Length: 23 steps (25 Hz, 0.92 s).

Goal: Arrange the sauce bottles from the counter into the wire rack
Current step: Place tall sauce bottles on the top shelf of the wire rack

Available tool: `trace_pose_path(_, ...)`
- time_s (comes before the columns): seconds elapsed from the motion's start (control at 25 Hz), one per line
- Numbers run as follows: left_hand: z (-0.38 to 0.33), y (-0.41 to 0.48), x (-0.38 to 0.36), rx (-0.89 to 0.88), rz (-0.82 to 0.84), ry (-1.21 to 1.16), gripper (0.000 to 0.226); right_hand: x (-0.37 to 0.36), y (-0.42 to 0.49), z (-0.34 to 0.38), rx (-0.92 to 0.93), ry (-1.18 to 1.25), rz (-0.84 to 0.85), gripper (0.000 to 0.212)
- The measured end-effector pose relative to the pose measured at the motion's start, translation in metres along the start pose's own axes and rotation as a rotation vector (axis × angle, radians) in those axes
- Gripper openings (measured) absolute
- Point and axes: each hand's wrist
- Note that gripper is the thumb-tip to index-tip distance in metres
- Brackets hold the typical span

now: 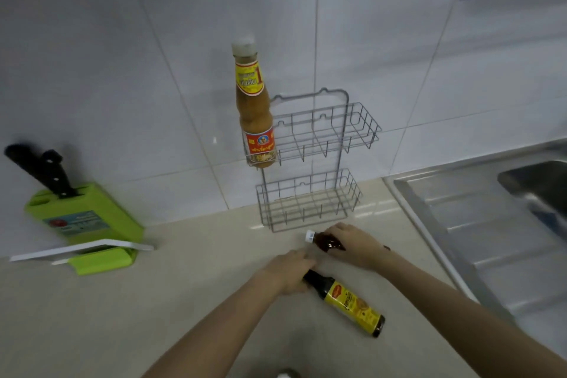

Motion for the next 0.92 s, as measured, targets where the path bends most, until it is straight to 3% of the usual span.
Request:
trace_pose_path(0.12,0.000,0.013,-0.014,0.005,-0.048,0.019,0.037,-0.002,0.013,-0.010,-0.006,-0.079,0.062,0.055)
trace_pose_path(0.28,0.008,0.018,-0.016,-0.025,-0.052,0.031,0.036,-0.008,0.029,-0.012,-0.002,-0.369,0.142,0.052)
trace_pose_path(0.48,0.037,0.002,0.008,-0.123,0.002,-0.324,0.027,0.000,0.030,-0.010,-0.029,-0.139,0.196,0.051)
trace_pose_path(0.64,0.053,-0.019,0.028,-0.011,0.107,-0.790,0.022,0.011,0.019,-0.003,-0.114,0.095,-0.034,0.035)
trace_pose_path(0.76,0.050,-0.033,0.038,0.045,-0.020,-0.867,0.023,0.039,0.008,0.000,-0.124,0.109,-0.160,0.036)
trace_pose_path(0.92,0.039,-0.049,0.054,0.082,-0.251,-0.746,0.021,0.066,-0.019,0.009,-0.098,0.097,-0.271,0.037)
Point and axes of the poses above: each hand's wrist, its own y-axis towards the middle knuckle, its own x-axis out of the back of the hand, z = x × y, and after that the axes turned 10 degrees about x, right-handed
